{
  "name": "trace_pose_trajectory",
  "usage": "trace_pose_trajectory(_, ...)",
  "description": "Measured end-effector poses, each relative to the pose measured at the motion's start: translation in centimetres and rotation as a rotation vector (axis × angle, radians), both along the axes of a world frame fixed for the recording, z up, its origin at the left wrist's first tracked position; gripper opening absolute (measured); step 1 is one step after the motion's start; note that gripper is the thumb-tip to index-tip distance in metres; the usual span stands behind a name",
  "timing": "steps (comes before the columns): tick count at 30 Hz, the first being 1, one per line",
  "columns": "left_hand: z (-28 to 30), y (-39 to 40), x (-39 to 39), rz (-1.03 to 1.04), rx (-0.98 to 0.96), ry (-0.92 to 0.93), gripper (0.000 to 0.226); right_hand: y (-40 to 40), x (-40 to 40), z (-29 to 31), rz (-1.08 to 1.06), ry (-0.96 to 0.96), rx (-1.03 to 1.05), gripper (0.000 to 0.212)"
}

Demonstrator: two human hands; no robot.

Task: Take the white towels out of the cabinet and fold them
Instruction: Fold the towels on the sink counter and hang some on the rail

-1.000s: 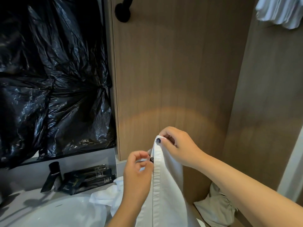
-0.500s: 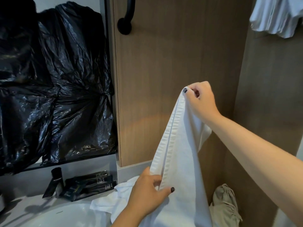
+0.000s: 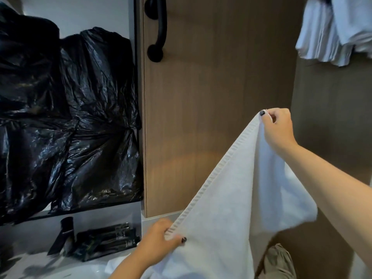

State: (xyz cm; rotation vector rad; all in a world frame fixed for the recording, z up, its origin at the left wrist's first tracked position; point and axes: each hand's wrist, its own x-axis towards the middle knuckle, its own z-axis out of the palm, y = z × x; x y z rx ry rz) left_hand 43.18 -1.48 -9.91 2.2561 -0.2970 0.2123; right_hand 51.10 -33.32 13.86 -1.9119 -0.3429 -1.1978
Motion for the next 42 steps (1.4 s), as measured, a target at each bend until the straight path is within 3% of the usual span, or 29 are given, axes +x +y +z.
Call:
trace_pose_trajectory(2,-0.7,-1.2,0.0,-0.051,0.027,0.121,0.01,-0.5,0.3,-0.2,-0.015,0.006,0.028,0.039)
trace_pose_trajectory(4,-2.0,-1.9,0.2,-0.057,0.039,0.145,0.031,-1.1,0.5,-0.3,-0.028,0.025,0.06,0.023)
trace_pose_trajectory(5,-2.5,-2.0,0.2,-0.046,0.008,0.139,0.031,-1.6,0.5,-0.3,-0.018,0.023,0.065,0.018)
trace_pose_trajectory(7,-3.1,-1.7,0.2,0.003,-0.16,0.143,0.019,-3.1,0.2,-0.3,0.024,0.002,0.09,0.013)
trace_pose_trajectory(10,-3.3,0.0,0.6,0.259,-0.523,0.138,0.014,-5.4,-0.6,-0.9,0.052,-0.019,0.168,0.014)
trace_pose_trajectory(13,-1.6,2.4,0.7,0.344,-0.698,0.163,0.007,-6.8,-0.5,-3.2,0.037,0.031,0.248,0.015)
trace_pose_trajectory(15,-0.2,4.2,0.8,0.311,-0.593,0.091,0.008,-7.4,0.0,-5.2,0.027,0.063,0.3,0.016)
trace_pose_trajectory(19,2.9,6.8,0.1,0.171,-0.132,-0.044,0.015,-8.2,0.9,-8.3,-0.002,0.142,0.434,0.014)
trace_pose_trajectory(21,3.7,7.6,-0.4,0.172,-0.108,-0.112,0.016,-8.6,1.3,-9.5,-0.013,0.163,0.456,0.015)
trace_pose_trajectory(25,4.4,8.7,-1.2,0.251,-0.355,-0.209,0.019,-9.1,1.6,-11.5,-0.006,0.188,0.469,0.016)
trace_pose_trajectory(30,3.9,8.8,-2.8,0.347,-0.881,-0.231,0.009,-7.8,0.3,-13.8,-0.05,0.149,0.309,0.02)
trace_pose_trajectory(34,3.8,8.7,-4.8,0.441,-1.061,-0.268,0.003,-6.3,-0.7,-15.8,-0.069,0.192,0.29,0.026)
trace_pose_trajectory(36,3.7,8.7,-5.8,0.574,-0.967,-0.312,0.005,-5.8,-1.0,-16.8,-0.06,0.236,0.296,0.026)
trace_pose_trajectory(38,3.2,8.9,-6.9,0.735,-0.728,-0.408,0.01,-5.7,-1.2,-18.1,-0.047,0.287,0.295,0.024)
trace_pose_trajectory(42,1.2,8.5,-9.6,0.808,-0.329,-0.538,0.02,-5.7,-1.5,-21.9,-0.025,0.405,0.239,0.019)
